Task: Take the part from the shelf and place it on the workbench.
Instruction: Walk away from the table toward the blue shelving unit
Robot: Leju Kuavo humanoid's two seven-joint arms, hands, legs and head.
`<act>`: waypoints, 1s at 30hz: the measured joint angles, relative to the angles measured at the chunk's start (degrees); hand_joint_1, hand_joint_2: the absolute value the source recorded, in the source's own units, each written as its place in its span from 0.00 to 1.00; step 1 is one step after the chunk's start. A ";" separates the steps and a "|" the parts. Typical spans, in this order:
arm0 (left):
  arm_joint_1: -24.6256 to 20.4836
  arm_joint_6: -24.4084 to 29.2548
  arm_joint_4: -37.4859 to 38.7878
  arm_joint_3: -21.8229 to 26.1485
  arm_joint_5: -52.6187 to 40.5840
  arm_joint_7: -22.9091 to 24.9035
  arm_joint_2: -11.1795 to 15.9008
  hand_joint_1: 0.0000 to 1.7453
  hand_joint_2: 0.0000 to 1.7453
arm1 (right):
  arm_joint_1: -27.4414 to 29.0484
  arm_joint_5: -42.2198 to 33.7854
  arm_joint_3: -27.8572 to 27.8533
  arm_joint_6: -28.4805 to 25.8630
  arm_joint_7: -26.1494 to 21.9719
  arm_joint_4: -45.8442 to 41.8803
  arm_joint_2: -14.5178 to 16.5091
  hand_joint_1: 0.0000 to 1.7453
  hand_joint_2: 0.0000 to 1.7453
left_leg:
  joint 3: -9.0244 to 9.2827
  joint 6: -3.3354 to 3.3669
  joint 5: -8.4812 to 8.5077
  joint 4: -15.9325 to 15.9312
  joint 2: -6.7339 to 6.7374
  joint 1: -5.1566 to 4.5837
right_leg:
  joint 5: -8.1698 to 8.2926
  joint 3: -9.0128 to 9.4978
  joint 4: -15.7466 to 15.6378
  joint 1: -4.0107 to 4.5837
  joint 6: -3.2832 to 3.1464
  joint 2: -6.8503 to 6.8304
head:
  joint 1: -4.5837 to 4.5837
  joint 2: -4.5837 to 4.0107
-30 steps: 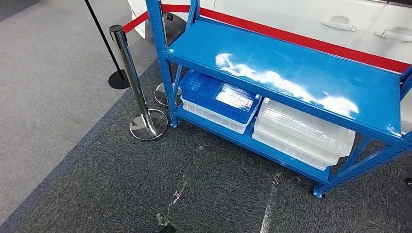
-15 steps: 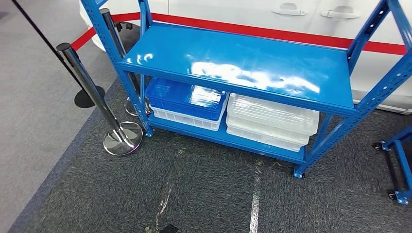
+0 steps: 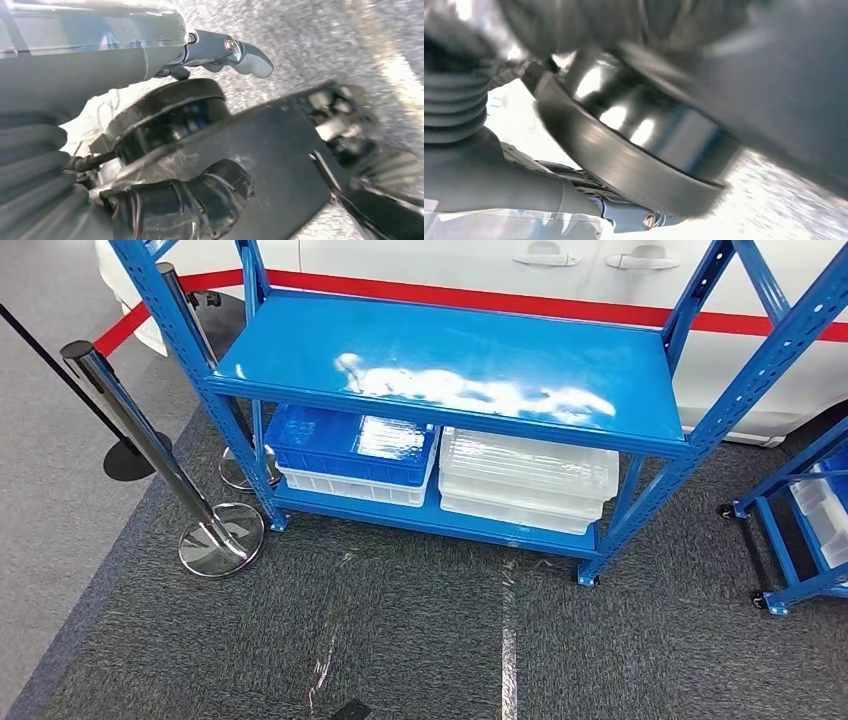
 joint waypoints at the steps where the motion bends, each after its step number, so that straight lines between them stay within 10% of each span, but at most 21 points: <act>1: 0.02 -0.46 -0.26 0.40 -0.69 -0.24 0.00 0.00 0.75 | 0.50 0.53 -0.58 0.25 -0.26 0.05 -0.08 0.00 1.00 | -0.09 -0.31 -0.24 0.30 0.00 -0.11 | 0.69 1.38 -2.62 0.01 -0.26 -0.06 | -0.03 0.00; 4: 0.50 -2.04 -0.88 2.20 -2.89 -1.05 0.08 0.00 0.00 | 1.79 2.18 -2.78 0.89 -1.23 0.13 -0.16 0.00 0.25 | -0.19 -1.18 -0.52 0.52 0.05 -0.30 | 0.71 2.10 -4.11 0.20 -1.34 0.10 | -0.10 0.00; 5: 0.78 -2.62 -1.09 2.97 -3.63 -1.37 0.11 0.00 0.00 | 2.16 2.73 -3.62 1.14 -1.52 0.13 -0.17 0.00 0.00 | -0.22 -1.46 -0.68 0.66 0.07 -0.24 | 0.78 2.12 -4.22 0.17 -1.66 0.09 | -0.08 0.00; 6: 1.10 -3.19 -1.28 3.82 -4.33 -1.68 0.13 0.00 0.00 | 2.42 3.31 -4.49 1.38 -1.81 0.13 -0.18 0.00 0.00 | -0.51 -1.75 -1.29 1.37 0.07 -0.16 | 0.87 2.17 -4.35 0.10 -2.01 0.05 | -0.15 0.00; 10: 3.07 -5.41 -1.72 8.15 -7.40 -3.01 0.20 0.00 0.00 | 2.86 5.64 -7.79 2.21 -3.06 -0.40 -0.20 0.00 1.00 | -5.88 -2.49 -7.79 13.44 0.07 0.05 | 0.98 2.20 -4.55 0.09 -2.90 -0.19 | -0.53 0.00; 12: 4.13 -6.37 -1.73 10.38 -8.71 -3.52 0.30 0.00 0.00 | 2.84 6.69 -9.31 2.61 -3.66 -1.05 -0.20 0.00 1.00 | -7.13 -2.49 -7.96 16.35 0.07 0.07 | 0.95 2.25 -4.53 0.20 -2.93 -0.23 | -0.53 0.00; 16: 6.84 -8.38 -1.73 14.91 -11.39 -4.57 0.71 0.00 0.00 | 2.50 8.71 -12.65 3.42 -4.85 -3.34 -0.20 0.00 1.00 | -0.93 -1.83 -1.56 3.55 0.04 -0.08 | 0.81 2.51 -4.39 0.37 -2.61 0.02 | -0.50 0.00; 21: 9.15 -11.18 -1.77 21.37 -14.98 -6.12 0.89 0.00 0.00 | 2.99 11.56 -17.66 4.49 -6.36 -5.68 -0.29 0.00 1.00 | 0.56 -0.47 -0.68 0.04 0.09 -0.08 | 0.43 2.26 -4.02 0.48 -1.08 -0.03 | -0.40 0.00; 26: 10.10 -14.03 -3.09 27.95 -18.56 -7.02 1.06 0.00 0.00 | 6.64 14.27 -22.84 5.49 -7.73 -6.20 -0.68 0.00 1.00 | 0.86 0.56 -0.48 -0.38 0.80 0.05 | -6.64 -4.12 10.40 0.48 -0.39 -0.01 | 0.06 0.00; 28: 10.06 -14.91 -4.45 29.84 -19.76 -7.47 1.23 0.00 0.00 | 8.63 15.06 -24.86 5.75 -8.40 -6.03 -0.84 0.00 1.00 | 0.87 0.57 -0.64 -0.23 0.85 0.03 | -4.82 -3.77 9.53 0.43 -0.34 -0.06 | 0.08 0.00; 30: 9.32 -15.76 -6.32 31.77 -20.84 -7.97 1.28 0.00 0.00 | 10.21 15.85 -26.81 6.03 -8.90 -5.50 -1.01 0.00 1.00 | 0.97 0.18 -0.97 0.05 0.79 -0.02 | -1.17 -0.23 2.07 0.36 -0.50 -0.14 | 0.10 0.00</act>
